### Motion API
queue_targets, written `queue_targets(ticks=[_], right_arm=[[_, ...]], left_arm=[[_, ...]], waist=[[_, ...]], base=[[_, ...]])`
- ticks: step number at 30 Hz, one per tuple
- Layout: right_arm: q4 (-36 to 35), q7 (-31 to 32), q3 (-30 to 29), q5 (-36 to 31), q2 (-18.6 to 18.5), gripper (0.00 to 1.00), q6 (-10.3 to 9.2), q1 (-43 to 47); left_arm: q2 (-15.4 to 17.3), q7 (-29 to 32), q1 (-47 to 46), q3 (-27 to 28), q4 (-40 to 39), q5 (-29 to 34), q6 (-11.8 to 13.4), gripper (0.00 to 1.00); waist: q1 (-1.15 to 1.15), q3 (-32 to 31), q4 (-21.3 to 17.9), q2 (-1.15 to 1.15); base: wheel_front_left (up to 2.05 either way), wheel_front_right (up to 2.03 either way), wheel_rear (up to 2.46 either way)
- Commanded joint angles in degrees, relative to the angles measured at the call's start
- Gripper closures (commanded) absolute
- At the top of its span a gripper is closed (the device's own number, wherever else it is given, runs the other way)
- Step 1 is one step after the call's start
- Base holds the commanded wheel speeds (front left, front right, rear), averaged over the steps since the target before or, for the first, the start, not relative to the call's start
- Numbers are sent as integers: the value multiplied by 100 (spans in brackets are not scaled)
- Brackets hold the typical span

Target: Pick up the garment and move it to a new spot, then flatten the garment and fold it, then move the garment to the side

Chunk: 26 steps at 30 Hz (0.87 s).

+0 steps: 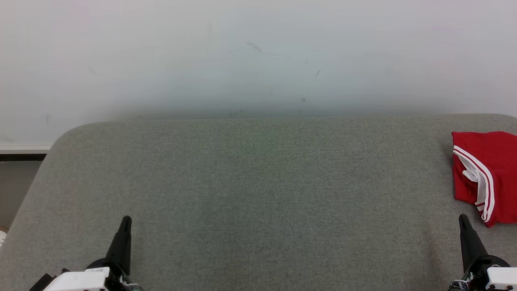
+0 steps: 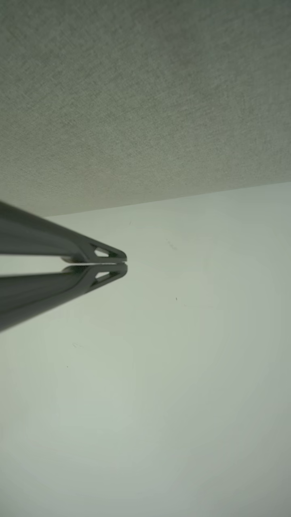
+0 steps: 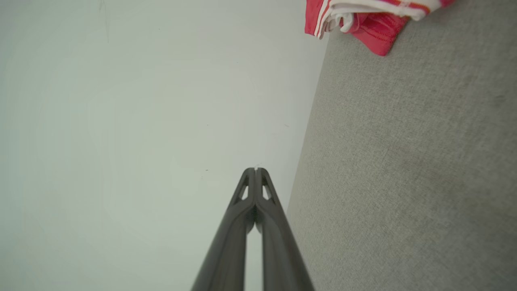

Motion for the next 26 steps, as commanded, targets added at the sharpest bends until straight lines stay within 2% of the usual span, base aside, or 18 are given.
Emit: queue_targets(ticks=[1,26], right_arm=[[-18,24,-18,11,-49,100,-12,-73],[-18,24,-17,11,-49,100,-12,-72]], left_arm=[[23,18,-51,21,4,33,-29,100],[13,34,-52,34,5,52,-29,100]], waist=[[0,0,0,0],[0,0,0,0]], base=[[0,0,0],[0,0,0]])
